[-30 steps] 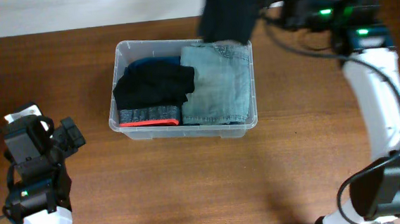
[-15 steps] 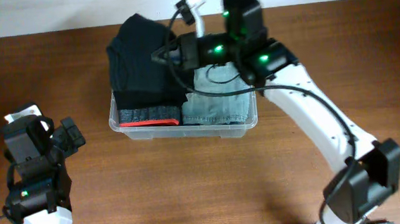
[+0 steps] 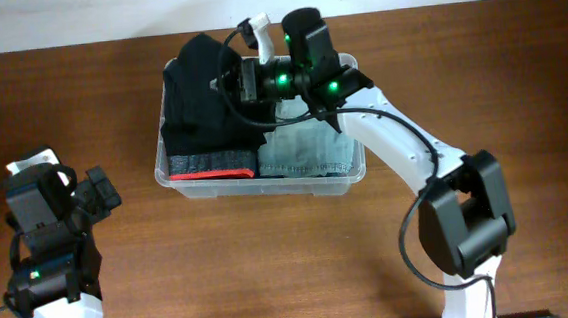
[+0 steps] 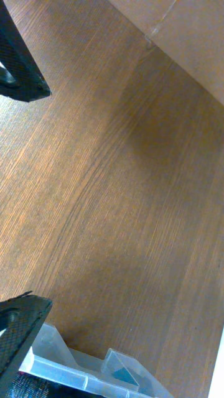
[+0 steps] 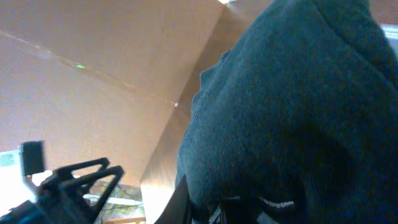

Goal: Pack container
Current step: 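Lift the black shirt and carry it over the container's left side, then lower the black shirt onto the shorts and release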

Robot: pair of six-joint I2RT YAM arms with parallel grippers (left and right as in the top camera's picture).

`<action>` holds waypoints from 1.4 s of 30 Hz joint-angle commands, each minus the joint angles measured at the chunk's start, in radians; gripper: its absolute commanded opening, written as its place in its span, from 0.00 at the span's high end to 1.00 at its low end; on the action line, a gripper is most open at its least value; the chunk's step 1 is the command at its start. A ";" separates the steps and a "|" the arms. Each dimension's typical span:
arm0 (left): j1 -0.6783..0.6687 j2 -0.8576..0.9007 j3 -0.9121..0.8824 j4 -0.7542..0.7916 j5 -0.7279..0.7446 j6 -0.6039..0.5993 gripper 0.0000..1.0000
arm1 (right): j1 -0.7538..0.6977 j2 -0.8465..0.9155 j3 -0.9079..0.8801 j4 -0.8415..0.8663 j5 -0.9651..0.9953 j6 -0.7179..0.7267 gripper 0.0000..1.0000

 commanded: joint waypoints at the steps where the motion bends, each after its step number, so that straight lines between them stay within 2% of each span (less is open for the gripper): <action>1: 0.005 0.002 -0.003 0.002 0.007 -0.013 0.00 | 0.023 0.037 0.010 0.011 0.004 -0.003 0.96; 3: 0.005 0.002 -0.003 0.002 0.007 -0.013 0.00 | 0.026 0.056 0.010 0.009 0.004 -0.003 0.94; 6: 0.005 0.002 -0.003 0.002 0.007 -0.013 0.01 | 0.024 0.071 0.010 -0.034 0.029 -0.004 0.84; 8: 0.005 0.002 -0.003 0.002 0.007 -0.013 0.01 | 0.024 0.072 0.010 -0.108 0.089 -0.014 0.65; 12: 0.005 0.002 -0.003 0.002 0.007 -0.013 0.01 | 0.020 0.072 0.010 -0.191 0.166 -0.038 0.43; 22: 0.005 0.002 -0.003 0.002 0.007 -0.013 0.01 | 0.013 0.015 0.022 -0.414 0.408 -0.101 0.36; 28: 0.005 0.002 -0.003 0.002 0.007 -0.013 0.00 | 0.013 -0.076 0.112 -0.554 0.533 -0.185 0.34; 32: 0.005 0.002 -0.003 0.002 0.007 -0.013 0.01 | 0.013 -0.129 0.176 -0.605 0.542 -0.199 0.32; 36: 0.005 0.002 -0.003 0.002 0.007 -0.013 0.01 | 0.020 -0.153 0.214 -0.614 0.532 -0.229 0.32; 38: 0.005 0.002 -0.003 0.002 0.007 -0.013 0.01 | 0.032 -0.153 0.219 -0.599 0.532 -0.237 0.37; 40: 0.005 0.002 -0.003 0.002 0.007 -0.013 0.01 | 0.049 -0.147 0.219 -0.576 0.533 -0.282 0.57; 41: 0.005 0.002 -0.003 0.002 0.007 -0.013 0.00 | 0.060 -0.143 0.219 -0.563 0.533 -0.306 0.73; 42: 0.005 0.002 -0.003 0.002 0.007 -0.013 0.00 | 0.072 -0.138 0.219 -0.554 0.546 -0.321 0.86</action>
